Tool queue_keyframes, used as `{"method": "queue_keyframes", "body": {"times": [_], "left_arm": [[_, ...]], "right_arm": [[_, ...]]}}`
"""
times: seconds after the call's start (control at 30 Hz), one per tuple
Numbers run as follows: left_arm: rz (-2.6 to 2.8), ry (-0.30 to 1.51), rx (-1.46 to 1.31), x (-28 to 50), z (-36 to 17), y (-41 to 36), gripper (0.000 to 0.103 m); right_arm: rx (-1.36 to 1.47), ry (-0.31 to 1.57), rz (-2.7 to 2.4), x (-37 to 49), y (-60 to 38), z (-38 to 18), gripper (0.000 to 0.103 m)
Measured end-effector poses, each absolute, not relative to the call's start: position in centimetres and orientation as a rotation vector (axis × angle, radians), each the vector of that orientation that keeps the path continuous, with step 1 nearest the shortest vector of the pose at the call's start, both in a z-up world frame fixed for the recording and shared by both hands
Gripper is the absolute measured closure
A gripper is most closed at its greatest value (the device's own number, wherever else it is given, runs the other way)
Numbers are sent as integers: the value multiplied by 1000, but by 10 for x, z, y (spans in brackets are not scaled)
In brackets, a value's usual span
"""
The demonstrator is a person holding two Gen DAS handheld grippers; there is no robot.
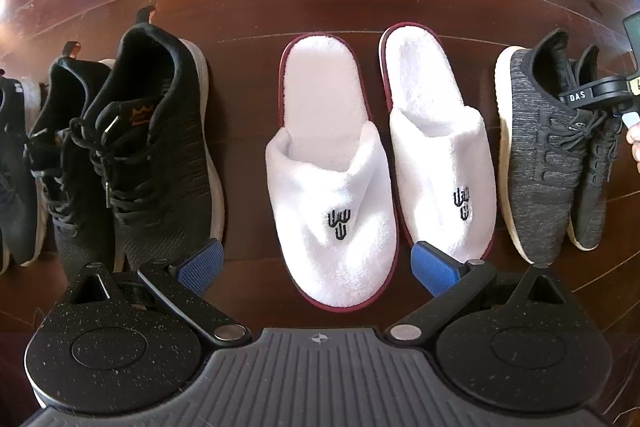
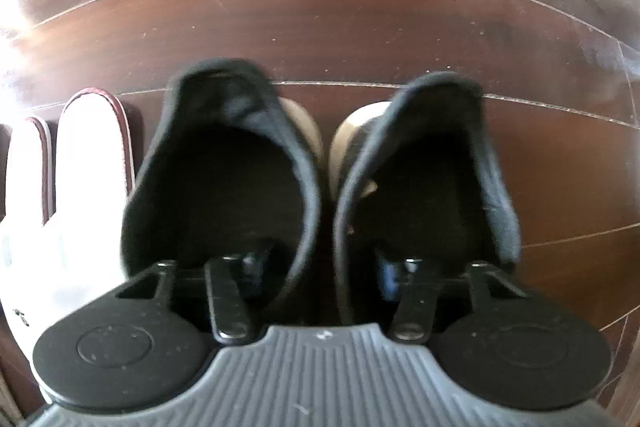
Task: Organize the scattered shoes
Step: 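Close the right tool on both black sneakers' heels, then lift the black sneaker pair with the right tool and lower it by the baseboard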
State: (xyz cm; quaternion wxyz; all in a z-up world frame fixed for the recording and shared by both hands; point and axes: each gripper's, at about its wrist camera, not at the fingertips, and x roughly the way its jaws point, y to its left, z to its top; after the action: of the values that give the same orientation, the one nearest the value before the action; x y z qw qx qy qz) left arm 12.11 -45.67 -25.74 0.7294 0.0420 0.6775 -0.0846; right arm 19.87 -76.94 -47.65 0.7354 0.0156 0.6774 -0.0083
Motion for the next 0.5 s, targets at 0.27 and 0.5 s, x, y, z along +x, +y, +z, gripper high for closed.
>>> {"method": "queue_keyframes", "body": {"times": [0.27,0.5], "left_arm": [[-200,1473,99,121,-255,-463,2],[-199,1461,115,118,-255,-466,2]], "right_arm": [[11,1465,12,193,-781,-467,92],[85,1427,-47,192,-791,-434,93]]}}
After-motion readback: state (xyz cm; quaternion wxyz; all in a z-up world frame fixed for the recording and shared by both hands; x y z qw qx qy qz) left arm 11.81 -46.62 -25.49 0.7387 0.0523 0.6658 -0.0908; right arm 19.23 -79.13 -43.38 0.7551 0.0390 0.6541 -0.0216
